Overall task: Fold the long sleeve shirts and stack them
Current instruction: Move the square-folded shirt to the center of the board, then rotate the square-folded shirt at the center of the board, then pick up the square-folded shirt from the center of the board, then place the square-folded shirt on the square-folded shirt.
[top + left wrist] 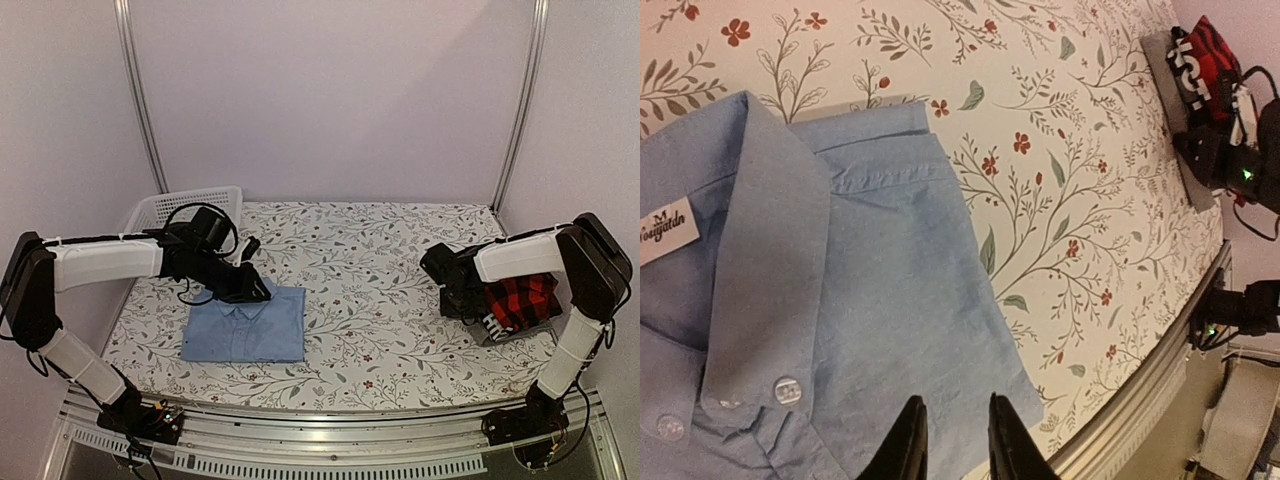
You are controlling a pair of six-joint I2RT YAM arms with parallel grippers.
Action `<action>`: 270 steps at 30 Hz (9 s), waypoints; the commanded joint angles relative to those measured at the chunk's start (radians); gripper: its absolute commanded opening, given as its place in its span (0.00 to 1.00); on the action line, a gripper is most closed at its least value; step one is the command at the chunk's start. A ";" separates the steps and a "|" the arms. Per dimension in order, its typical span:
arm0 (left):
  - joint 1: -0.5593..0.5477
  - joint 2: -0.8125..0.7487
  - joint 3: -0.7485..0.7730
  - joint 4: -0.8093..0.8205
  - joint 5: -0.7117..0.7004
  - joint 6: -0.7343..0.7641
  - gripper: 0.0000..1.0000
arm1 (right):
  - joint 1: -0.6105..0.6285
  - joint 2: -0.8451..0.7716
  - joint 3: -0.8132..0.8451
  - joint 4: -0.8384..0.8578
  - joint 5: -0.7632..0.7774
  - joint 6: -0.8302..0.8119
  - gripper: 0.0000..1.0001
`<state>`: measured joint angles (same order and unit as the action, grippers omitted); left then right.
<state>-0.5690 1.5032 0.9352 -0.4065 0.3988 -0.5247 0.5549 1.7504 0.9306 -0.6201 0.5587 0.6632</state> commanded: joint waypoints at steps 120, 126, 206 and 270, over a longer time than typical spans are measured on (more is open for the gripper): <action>0.254 -0.386 -0.270 -0.056 -0.425 -0.172 0.23 | 0.452 -0.210 0.092 0.310 -0.455 0.232 0.57; 0.359 -0.447 -0.375 -0.058 -0.469 -0.231 0.27 | 0.456 0.000 0.294 0.356 -0.504 0.131 0.61; 0.146 -0.150 -0.306 0.078 -0.237 -0.231 0.00 | 0.436 0.582 0.921 0.096 -0.463 -0.087 0.00; -0.346 0.811 1.043 0.054 -0.205 -0.353 0.00 | -0.217 -0.320 0.169 -0.033 -0.160 -0.289 0.09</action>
<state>-0.9043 2.3112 2.0365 -0.3779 0.2192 -0.8555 0.3664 1.4113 1.1305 -0.7097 0.3836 0.3927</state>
